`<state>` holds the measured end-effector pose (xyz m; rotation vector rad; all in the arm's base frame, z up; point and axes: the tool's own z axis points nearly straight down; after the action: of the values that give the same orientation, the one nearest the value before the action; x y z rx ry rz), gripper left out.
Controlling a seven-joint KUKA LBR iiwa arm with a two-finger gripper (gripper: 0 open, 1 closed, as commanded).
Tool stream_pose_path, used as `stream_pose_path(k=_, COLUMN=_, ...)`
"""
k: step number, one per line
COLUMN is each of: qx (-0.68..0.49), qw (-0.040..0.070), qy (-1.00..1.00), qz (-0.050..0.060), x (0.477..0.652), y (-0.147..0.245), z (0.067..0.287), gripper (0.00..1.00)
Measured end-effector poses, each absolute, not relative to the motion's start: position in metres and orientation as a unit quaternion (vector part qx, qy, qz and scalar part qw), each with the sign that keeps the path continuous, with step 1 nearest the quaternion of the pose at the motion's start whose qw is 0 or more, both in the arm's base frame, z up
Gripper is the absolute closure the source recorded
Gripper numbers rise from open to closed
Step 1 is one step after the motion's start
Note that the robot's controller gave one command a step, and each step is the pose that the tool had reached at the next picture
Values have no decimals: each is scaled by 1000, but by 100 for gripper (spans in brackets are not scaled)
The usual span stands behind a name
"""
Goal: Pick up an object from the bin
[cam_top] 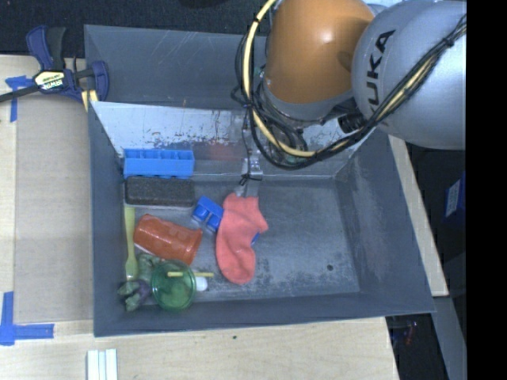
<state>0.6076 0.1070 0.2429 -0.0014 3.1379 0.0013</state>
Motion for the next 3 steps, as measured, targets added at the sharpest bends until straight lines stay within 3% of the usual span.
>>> stream_pose_path(k=1, qx=27, qw=2, qy=1000, qz=1, x=587, y=96, z=193, gripper=0)
stream_pose_path(k=2, qx=24, qw=6, qy=1000, qz=2, x=589, y=109, z=176, gripper=0)
stream_pose_path(k=3, qx=-70, qw=2, qy=998, qz=0, x=573, y=78, z=155, gripper=100)
